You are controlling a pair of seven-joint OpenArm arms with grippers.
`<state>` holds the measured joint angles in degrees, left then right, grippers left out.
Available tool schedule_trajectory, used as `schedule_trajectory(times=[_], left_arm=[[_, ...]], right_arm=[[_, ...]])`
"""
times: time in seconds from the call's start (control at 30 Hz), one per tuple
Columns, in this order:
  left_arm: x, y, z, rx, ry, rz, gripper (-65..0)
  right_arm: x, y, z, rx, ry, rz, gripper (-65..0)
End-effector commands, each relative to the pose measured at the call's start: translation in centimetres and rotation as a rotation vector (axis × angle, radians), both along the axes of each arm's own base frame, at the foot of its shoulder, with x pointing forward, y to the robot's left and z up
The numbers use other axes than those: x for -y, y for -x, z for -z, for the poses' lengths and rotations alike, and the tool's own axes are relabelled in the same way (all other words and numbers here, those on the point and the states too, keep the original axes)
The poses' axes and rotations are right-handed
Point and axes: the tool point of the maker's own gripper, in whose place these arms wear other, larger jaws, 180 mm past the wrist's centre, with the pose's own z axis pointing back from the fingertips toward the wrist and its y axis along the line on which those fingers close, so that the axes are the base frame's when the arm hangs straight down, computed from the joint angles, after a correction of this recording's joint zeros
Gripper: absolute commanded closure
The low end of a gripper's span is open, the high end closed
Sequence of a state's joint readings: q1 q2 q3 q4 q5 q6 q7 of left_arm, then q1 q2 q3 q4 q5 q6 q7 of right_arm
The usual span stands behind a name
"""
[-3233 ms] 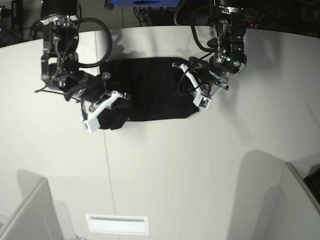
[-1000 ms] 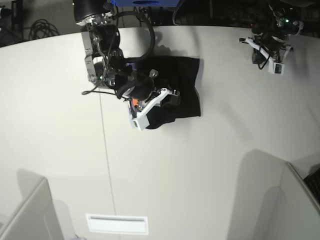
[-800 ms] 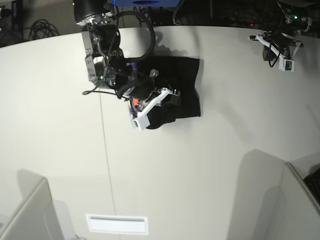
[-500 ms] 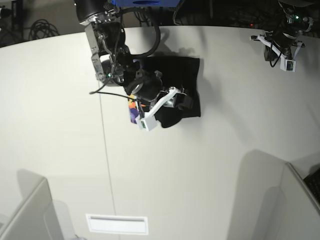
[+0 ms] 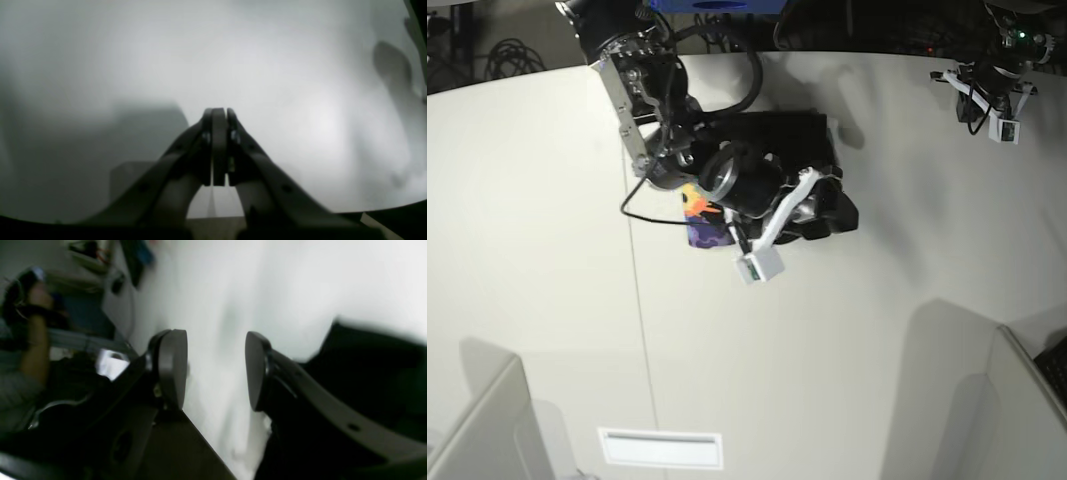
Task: Fold the T-shirt properly
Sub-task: 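Fold the bundle over with the right gripper while the left withdraws, then grasp the bundle with both grippers and flip it over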
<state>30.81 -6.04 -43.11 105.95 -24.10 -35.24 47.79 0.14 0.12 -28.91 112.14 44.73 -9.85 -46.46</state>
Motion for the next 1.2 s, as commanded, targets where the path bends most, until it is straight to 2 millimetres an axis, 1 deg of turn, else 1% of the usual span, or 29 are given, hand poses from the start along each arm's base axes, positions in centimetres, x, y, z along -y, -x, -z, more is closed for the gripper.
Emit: schedule_trajectory(times=[0.0,0.03,0.07,0.13,0.2,0.27,0.3,0.43,0.5,0.6,0.67,0.77,0.93,1.07,1.17], left_arm=[[-0.3,-0.4,-0.8,0.03,-0.013,0.011,0.0],[-0.5,-0.3,-0.9,0.03,-0.016,0.007,0.0],[-0.9,-0.2,-1.0,0.03,-0.022,-0.002,0.0],[-1.5,0.0,-1.2,0.035,-0.032,-0.025,0.0],[-1.8,0.1,-1.4,0.038,-0.035,-0.032,0.0],[-1.9,0.2,-1.4,0.036,-0.038,-0.031,0.0],[-1.9,0.2,-1.4,0.036,-0.038,-0.031,0.0],[-1.7,0.1,-1.3,0.037,-0.035,-0.029,0.0],[-1.5,0.0,-1.3,0.038,-0.03,-0.025,0.0],[-1.5,0.0,-1.3,0.038,-0.03,-0.025,0.0],[-1.6,0.0,-1.3,0.038,-0.032,-0.027,0.0],[-1.7,0.0,-1.3,0.039,-0.034,-0.03,0.0],[-1.7,0.0,-1.4,0.039,-0.035,-0.029,0.0],[-1.7,0.0,-1.4,0.039,-0.035,-0.029,0.0],[-1.8,0.0,-1.3,0.038,-0.036,-0.029,0.0]], right_arm=[[0.7,0.2,-0.5,0.023,-0.005,0.011,-25.8],[1.6,0.4,0.1,0.017,0.011,0.023,-22.7],[2.6,0.5,0.8,-0.001,0.027,0.043,-16.5],[4.8,0.4,2.5,-0.044,0.058,0.104,0.0],[7.1,-0.2,4.2,-0.085,0.09,0.167,0.0],[9.2,-1.1,5.4,-0.111,0.11,0.235,0.0],[9.7,-1.2,5.8,-0.12,0.117,0.247,0.0],[9.5,-1.1,6.3,-0.138,0.118,0.244,0.0],[8.8,-0.9,7.5,-0.18,0.115,0.241,0.0],[8.2,-1.5,9.1,-0.232,0.119,0.241,0.0],[7.1,-1.4,9.6,-0.247,0.116,0.22,0.0],[5.6,-1.9,9.4,-0.231,0.123,0.175,0.0],[1.7,-2.9,7.6,-0.234,0.102,0.142,0.0],[-3.2,-2.3,5.0,-0.186,0.075,0.035,0.0],[-5.0,-1.7,3.0,-0.124,0.07,-0.034,0.0]])
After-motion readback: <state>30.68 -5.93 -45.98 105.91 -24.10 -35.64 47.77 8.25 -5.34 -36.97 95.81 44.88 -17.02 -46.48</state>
